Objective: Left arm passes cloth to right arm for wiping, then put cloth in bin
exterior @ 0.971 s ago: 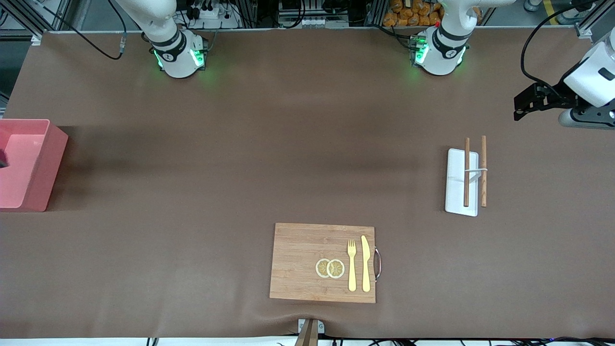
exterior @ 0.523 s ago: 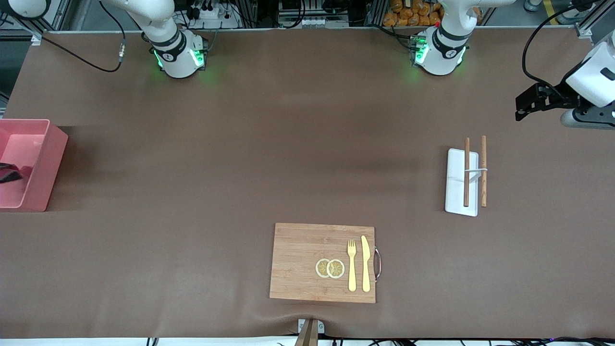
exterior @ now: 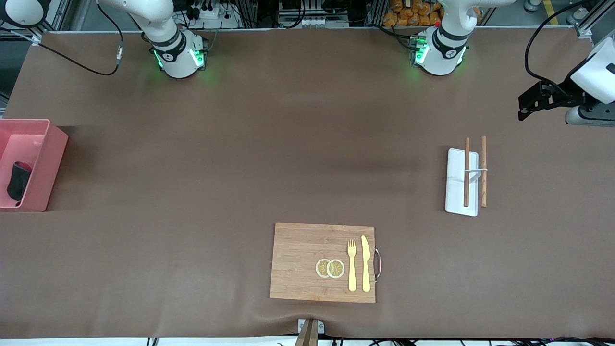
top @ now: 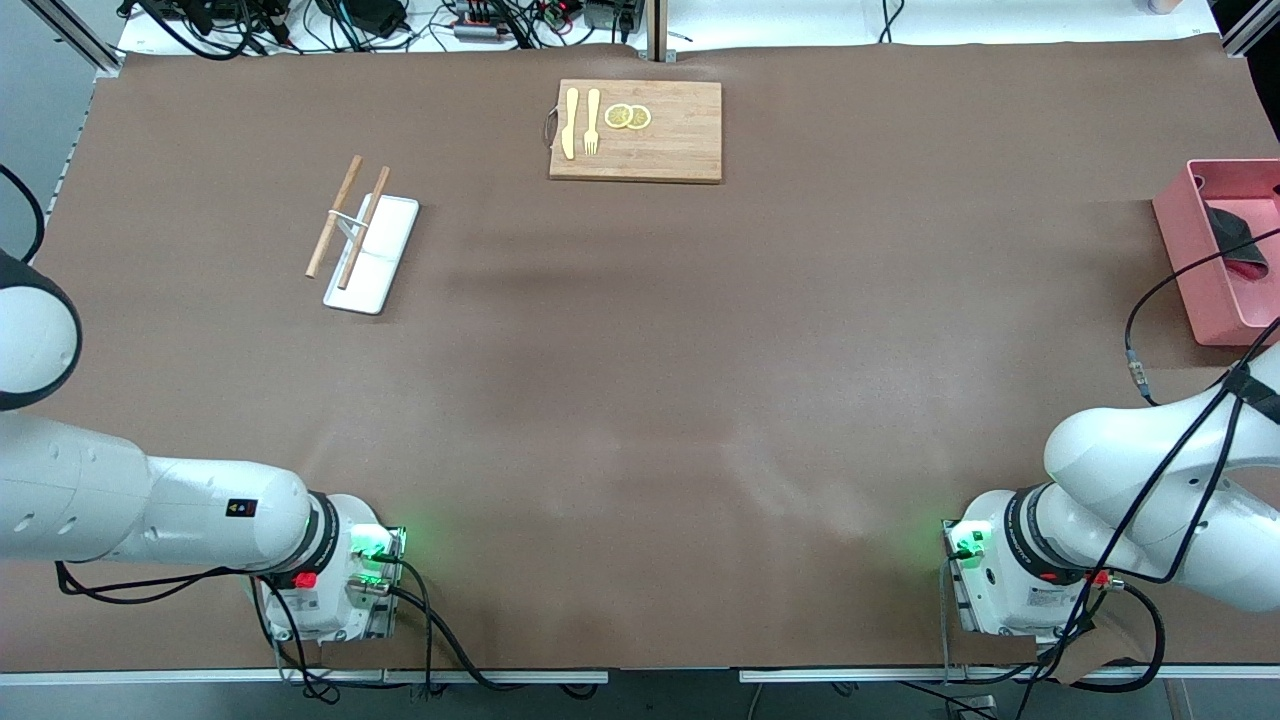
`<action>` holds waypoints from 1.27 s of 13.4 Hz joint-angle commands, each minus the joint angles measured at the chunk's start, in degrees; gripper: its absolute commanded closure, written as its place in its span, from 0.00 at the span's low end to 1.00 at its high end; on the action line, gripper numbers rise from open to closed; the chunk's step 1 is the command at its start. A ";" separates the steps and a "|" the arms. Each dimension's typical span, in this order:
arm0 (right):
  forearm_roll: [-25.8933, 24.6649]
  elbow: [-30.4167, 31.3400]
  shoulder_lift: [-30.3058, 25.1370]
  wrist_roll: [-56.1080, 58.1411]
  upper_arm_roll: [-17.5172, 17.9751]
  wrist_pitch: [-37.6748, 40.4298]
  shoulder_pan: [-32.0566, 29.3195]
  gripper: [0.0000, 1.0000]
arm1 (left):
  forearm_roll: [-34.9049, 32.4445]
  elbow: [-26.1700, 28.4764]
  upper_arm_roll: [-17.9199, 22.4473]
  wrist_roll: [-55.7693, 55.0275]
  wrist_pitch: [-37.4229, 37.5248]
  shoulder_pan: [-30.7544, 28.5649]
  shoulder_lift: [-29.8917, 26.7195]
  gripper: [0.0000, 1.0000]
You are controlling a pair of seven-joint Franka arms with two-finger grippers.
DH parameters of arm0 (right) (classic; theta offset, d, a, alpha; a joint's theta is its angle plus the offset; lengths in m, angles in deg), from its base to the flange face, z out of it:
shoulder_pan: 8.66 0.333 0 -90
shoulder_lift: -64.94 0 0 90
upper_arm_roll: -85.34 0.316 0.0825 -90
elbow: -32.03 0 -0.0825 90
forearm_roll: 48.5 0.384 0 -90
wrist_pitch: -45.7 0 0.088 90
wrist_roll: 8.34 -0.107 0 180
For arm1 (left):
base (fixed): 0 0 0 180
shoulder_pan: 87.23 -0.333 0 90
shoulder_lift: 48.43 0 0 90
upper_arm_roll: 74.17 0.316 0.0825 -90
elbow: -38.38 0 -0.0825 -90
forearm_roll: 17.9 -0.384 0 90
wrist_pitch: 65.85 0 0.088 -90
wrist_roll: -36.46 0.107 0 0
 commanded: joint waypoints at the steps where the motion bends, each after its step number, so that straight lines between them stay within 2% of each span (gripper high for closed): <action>1: 0.57 -4.60 -1.54 -0.40 3.23 6.38 1.15 0.00 | -1.55 -1.40 -0.38 -0.93 0.41 -0.09 0.56 0.00; 2: 0.48 -5.40 -1.63 -4.33 3.85 8.67 2.28 0.00 | -1.55 -1.32 -0.38 -0.93 0.41 -0.18 0.56 0.00; 5: 0.66 -5.67 -6.81 -17.33 4.03 14.38 9.30 0.00 | -1.55 -1.40 -0.11 -0.93 0.41 -0.18 0.56 0.00; 9: 0.83 -5.32 -10.59 -40.87 4.03 25.19 20.11 0.00 | -1.55 -1.40 -0.11 -0.93 0.41 -0.18 0.56 0.00; 15: 2.32 -4.35 -16.39 -66.63 4.73 28.73 31.64 0.00 | -1.55 -1.40 -0.11 -0.93 0.32 -0.18 0.65 0.00; 17: 3.29 -1.38 -20.42 -71.85 4.74 27.60 34.36 0.00 | -1.55 -1.32 -0.11 -0.93 0.24 -0.18 0.74 0.00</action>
